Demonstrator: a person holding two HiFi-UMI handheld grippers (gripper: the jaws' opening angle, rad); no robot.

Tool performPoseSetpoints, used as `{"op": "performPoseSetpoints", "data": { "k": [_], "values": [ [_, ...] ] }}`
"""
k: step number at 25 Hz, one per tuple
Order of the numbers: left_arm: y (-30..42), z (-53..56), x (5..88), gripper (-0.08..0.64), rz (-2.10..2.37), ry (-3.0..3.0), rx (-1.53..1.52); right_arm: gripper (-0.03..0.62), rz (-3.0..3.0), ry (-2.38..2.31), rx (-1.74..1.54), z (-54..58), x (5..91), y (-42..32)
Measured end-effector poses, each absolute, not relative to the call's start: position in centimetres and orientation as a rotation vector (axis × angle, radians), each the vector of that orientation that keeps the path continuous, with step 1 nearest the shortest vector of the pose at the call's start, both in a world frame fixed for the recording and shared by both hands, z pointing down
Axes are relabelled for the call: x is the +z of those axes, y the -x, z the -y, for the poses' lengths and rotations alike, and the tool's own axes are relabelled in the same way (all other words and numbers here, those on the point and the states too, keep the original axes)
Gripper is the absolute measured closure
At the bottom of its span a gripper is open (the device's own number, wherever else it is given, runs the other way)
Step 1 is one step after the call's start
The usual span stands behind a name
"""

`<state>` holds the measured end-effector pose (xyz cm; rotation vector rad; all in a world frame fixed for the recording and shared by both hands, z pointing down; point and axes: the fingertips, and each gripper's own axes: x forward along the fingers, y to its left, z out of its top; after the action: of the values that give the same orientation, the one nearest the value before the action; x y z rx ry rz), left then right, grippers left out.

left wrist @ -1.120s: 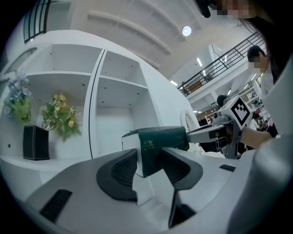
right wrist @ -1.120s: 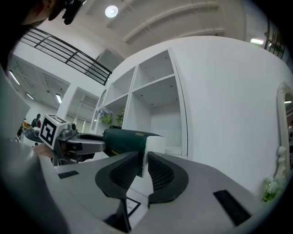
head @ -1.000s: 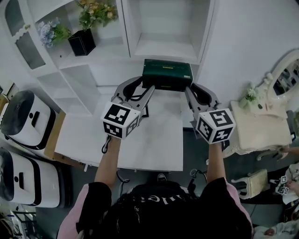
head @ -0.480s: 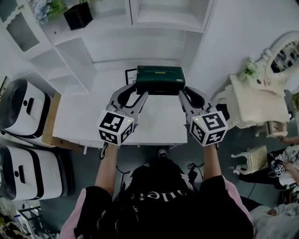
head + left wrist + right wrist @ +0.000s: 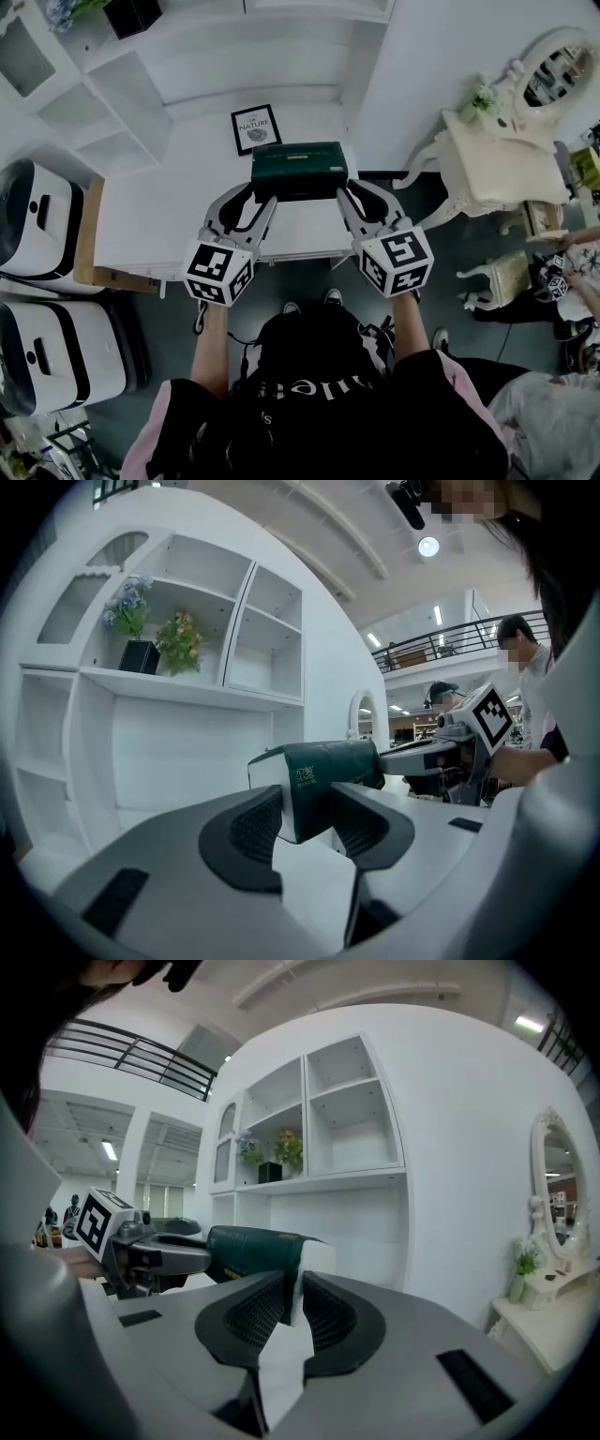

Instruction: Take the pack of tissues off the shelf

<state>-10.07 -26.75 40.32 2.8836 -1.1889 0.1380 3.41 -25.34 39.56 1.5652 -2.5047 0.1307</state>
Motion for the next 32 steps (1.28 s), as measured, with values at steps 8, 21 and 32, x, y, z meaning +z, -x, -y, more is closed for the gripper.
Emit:
{"op": "performPoseSetpoints", "data": {
  "k": [8,21,32],
  "values": [
    [10.3,24.1,41.7,0.388,1.208,-2.842,0.147,0.505,2.496,-1.549,0.148,22.9,40.7,-3.2],
    [7.4,15.8,43.0,0.388,1.289,-2.741,0.160,0.505,2.519,-1.473,0.170,15.4,41.9,-6.1],
    [5.9,6.2,43.7,0.388,1.447,-2.651,0.191,0.505,2.605,-1.334,0.198,7.4,43.1,-7.6]
  ]
}}
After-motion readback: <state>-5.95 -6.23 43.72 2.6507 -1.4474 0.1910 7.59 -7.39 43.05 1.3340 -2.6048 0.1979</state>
